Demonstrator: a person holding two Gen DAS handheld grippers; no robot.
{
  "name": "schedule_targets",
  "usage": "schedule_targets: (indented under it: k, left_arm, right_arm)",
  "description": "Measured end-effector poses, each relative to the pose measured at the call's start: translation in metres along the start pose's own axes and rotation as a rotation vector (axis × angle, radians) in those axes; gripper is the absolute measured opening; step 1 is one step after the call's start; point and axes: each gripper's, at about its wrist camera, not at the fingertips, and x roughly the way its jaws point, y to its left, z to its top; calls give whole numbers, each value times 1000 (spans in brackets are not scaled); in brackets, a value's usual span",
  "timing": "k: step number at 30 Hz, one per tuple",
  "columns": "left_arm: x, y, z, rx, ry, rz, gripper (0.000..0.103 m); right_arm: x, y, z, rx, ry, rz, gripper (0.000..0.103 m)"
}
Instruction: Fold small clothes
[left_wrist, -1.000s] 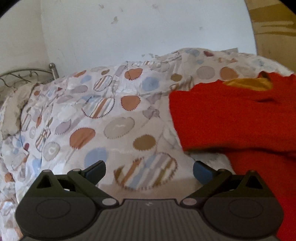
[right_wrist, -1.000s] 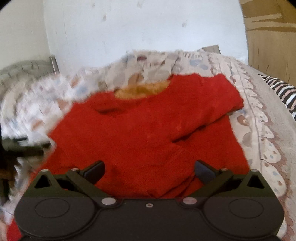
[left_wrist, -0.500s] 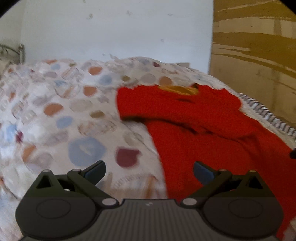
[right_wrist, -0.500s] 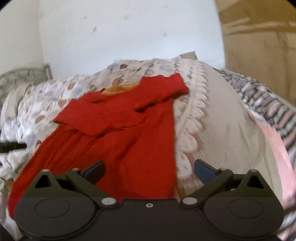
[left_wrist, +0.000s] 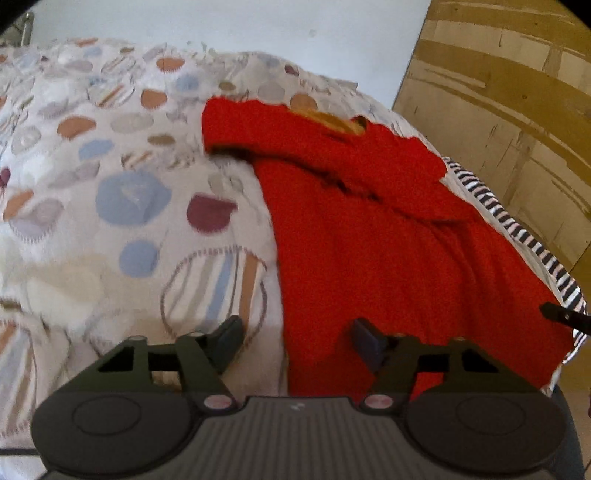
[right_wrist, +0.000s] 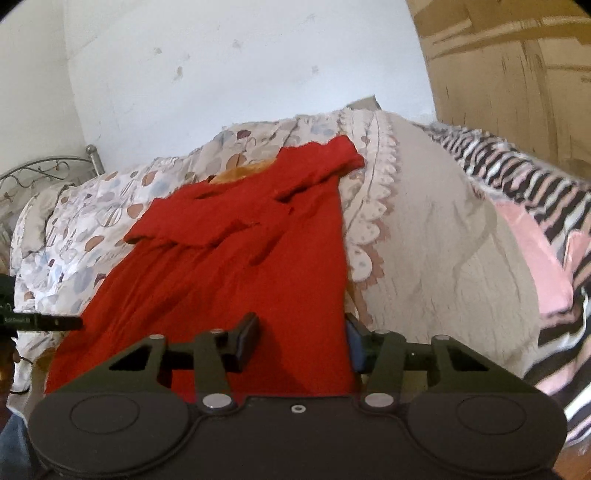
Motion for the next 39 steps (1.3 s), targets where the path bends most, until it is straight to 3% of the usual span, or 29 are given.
schedule_targets:
  k: [3,8,10,11,12,13,18,23,28,32,35,39]
  left_arm:
    - [-5,0,-6,-50,31,-27,61]
    - [-11,2,-13,-87,77,-59,56]
    - [-8,1,-15,-89,94,-45,44]
    - [-7,0,-16,-85,90,-41,25]
    - [-8,0,-16,-93,73,-48,17]
    - [-12,0,-15,-110,48,-49,15]
    - [-46,-11,-10,-106,-51,-12,5]
    - [-96,-25,4,-90,-158,-25,3]
    - [-128,-39,0,-49,-133,-22,3]
    - [-123,-32,-24,-67,-64,6,3]
    - [-109,-26,-42,-93,-39,4,4]
    - [-94,-31,-54,-50,-30,51,5]
  right_arm:
    - [-2,-1,-1,25,-1,0,52]
    - [-4,5,-2,10,-3,-13,38]
    - [-5,3,-3,23,-7,-11,35]
    - [-5,2,-4,29,-9,-11,32]
    - [-5,1,-4,36,-10,-8,23]
    - [-6,0,-4,49,-13,-3,12]
    - [-31,-1,14,50,-63,17,8]
    - [-64,-6,40,75,-73,58,6]
    - [-103,1,44,57,-65,92,6]
    - [-121,7,25,14,-34,70,6]
    - [-112,6,3,-8,6,33,7]
    - [-94,5,-18,-23,52,-7,10]
